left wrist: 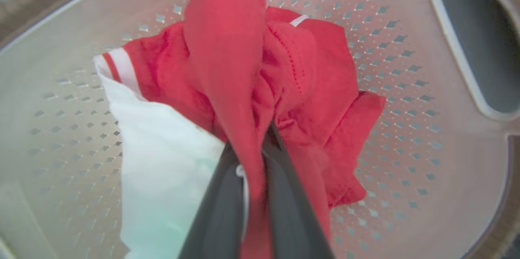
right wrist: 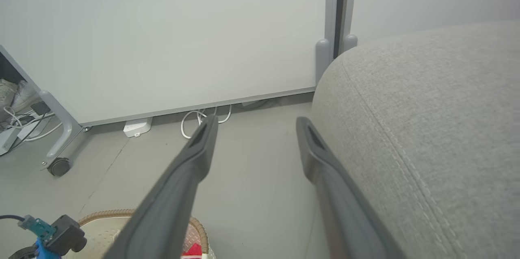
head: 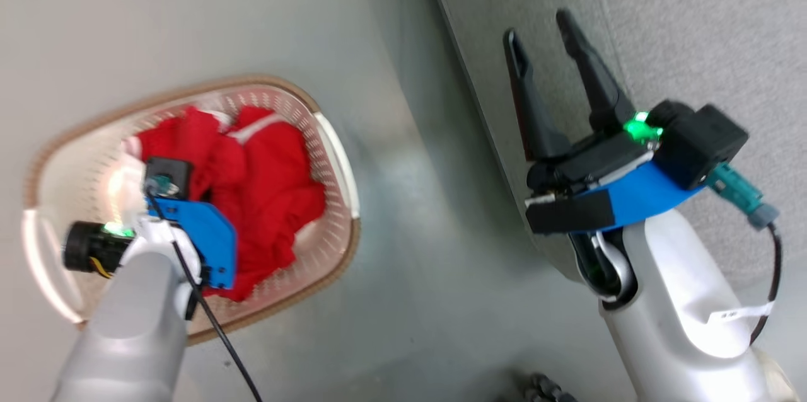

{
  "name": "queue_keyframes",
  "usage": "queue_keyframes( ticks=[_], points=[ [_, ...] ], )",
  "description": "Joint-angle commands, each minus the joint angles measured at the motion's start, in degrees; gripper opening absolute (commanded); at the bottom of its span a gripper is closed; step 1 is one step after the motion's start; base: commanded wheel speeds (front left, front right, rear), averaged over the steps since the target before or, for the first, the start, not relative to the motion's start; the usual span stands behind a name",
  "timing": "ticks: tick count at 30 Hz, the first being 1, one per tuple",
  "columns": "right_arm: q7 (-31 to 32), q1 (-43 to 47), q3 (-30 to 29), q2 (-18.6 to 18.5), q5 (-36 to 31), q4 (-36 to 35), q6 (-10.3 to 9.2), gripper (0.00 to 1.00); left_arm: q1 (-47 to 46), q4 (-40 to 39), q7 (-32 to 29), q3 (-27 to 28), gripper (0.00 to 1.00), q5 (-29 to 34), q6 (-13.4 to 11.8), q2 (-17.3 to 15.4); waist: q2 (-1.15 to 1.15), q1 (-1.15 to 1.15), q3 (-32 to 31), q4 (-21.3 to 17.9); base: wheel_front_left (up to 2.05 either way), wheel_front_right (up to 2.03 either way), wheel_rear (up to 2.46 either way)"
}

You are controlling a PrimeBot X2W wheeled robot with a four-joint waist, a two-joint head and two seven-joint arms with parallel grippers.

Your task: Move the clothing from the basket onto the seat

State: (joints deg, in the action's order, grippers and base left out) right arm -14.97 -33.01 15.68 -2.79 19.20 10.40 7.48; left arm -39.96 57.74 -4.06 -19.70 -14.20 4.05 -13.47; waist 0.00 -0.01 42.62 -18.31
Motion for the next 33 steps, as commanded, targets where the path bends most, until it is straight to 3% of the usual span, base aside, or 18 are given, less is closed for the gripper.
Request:
queue_keyframes(
  ticks=[1, 10, 16, 25, 33],
  points=[
    [-0.3, 1.8, -0.4, -0.2, -1.0, 1.1, 0.03, 1.0, -0.2, 1.2, 1.3, -0.6, 0.0, -0.5, 0.6, 1.3, 0.0, 0.01, -7.7, 4.4, 0.0, 0.0, 0.0],
    [-0.3, 8.4, -1.7, -0.2, -3.7, 5.8, 0.03, 1.0, 1.0, 4.9, 6.1, -3.0, 0.0, -3.1, 3.0, 7.8, 0.0, 0.01, -20.4, 10.0, 0.0, 0.0, 0.0],
    [1.0, 12.7, -1.5, -0.2, -3.6, 7.4, 0.03, 1.0, 1.8, 3.8, 8.5, -6.6, 0.0, -6.7, 3.4, 10.3, 0.0, 0.01, -28.1, 12.8, 0.0, 0.0, 0.0],
    [3.6, 17.9, -1.9, -0.2, -3.4, 7.1, 0.03, 1.0, 2.3, -6.3, 6.9, -17.7, 0.0, -18.7, 3.5, 10.6, 0.0, 0.01, -37.1, 14.9, 0.0, 0.0, 0.0],
    [5.2, 21.4, -3.1, -0.2, -3.5, 5.7, 0.03, 1.0, -1.8, -11.4, 8.0, -23.4, 0.0, -25.5, 3.5, 10.6, 0.0, 0.01, -40.8, 16.0, 0.0, 0.0, 0.0]
  ],
)
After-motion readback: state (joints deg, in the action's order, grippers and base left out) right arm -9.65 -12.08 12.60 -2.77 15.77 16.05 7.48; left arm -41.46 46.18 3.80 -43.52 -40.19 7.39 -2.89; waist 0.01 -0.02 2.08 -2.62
